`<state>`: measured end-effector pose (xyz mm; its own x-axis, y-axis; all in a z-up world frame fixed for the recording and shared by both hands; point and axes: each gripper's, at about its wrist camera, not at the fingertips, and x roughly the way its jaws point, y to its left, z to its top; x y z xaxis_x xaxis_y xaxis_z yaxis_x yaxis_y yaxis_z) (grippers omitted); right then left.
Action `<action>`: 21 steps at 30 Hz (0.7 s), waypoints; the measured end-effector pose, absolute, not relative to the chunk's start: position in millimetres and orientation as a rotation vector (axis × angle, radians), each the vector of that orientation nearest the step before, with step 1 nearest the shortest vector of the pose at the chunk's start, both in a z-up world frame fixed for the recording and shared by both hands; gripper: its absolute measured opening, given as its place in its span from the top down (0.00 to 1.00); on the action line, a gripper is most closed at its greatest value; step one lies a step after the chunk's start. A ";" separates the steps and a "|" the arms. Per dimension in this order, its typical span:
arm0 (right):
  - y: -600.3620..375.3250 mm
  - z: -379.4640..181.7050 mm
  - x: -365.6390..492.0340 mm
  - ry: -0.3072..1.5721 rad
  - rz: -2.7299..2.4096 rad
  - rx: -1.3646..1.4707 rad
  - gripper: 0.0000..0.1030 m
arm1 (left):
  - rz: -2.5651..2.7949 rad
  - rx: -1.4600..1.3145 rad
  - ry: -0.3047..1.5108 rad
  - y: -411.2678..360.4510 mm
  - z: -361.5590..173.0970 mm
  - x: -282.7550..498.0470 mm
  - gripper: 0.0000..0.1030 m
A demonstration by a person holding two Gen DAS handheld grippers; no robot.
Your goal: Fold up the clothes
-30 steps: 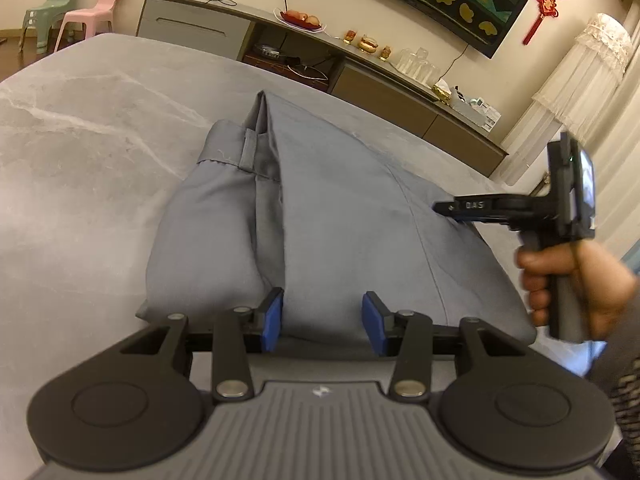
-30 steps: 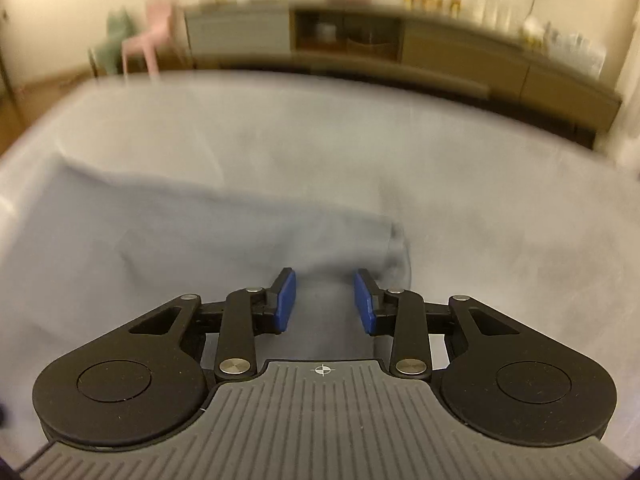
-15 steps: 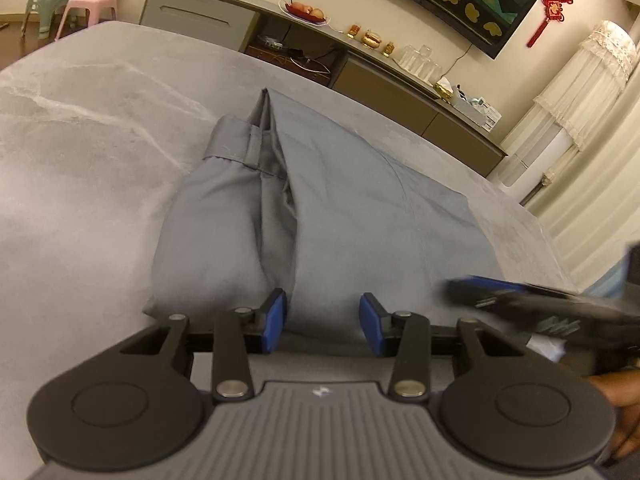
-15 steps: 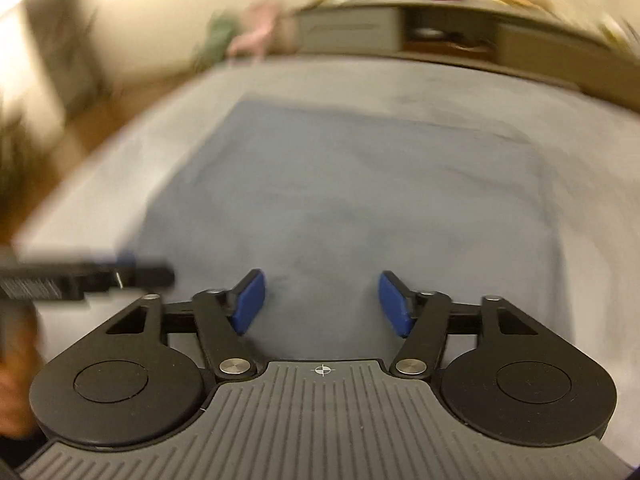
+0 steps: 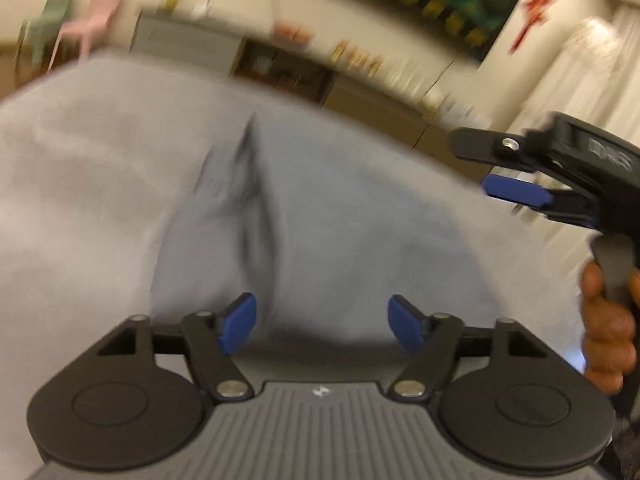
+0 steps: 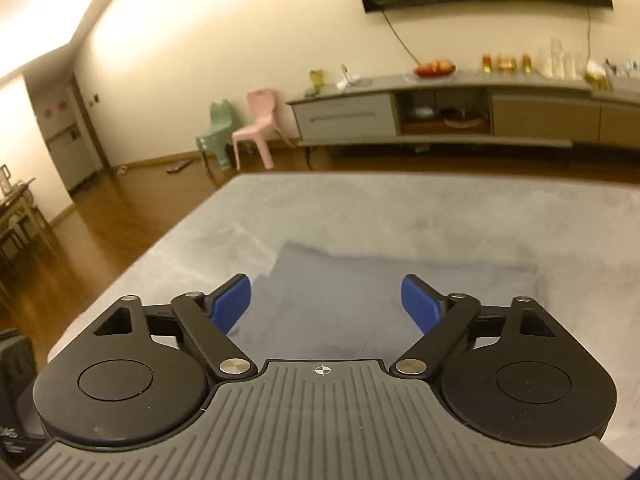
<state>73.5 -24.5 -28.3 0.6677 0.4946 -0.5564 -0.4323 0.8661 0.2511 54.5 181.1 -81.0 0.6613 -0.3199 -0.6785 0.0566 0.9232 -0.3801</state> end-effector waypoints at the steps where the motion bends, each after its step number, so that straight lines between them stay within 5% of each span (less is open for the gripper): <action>1: -25.1 -46.8 76.4 0.706 0.513 0.095 0.21 | -0.210 -0.332 0.853 180.5 -86.1 56.7 0.28; 4: -37.0 -103.5 72.1 0.842 0.432 0.078 0.28 | -0.210 -0.308 0.865 178.9 -88.3 54.6 0.28; 9: -93.2 -83.1 27.2 0.710 0.322 0.135 0.12 | -0.169 -0.254 0.751 182.4 -68.0 38.2 0.20; 10: -109.3 -80.3 22.5 0.698 0.281 0.148 0.14 | -0.145 -0.250 0.726 185.1 -63.7 36.5 0.19; 13: -151.1 -80.3 14.7 0.722 0.213 0.240 0.62 | -0.177 -0.319 0.729 192.0 -60.2 37.5 0.18; 21: -194.0 -141.0 6.9 0.735 0.298 0.717 0.61 | -0.287 -0.509 0.833 192.3 -88.4 57.0 0.14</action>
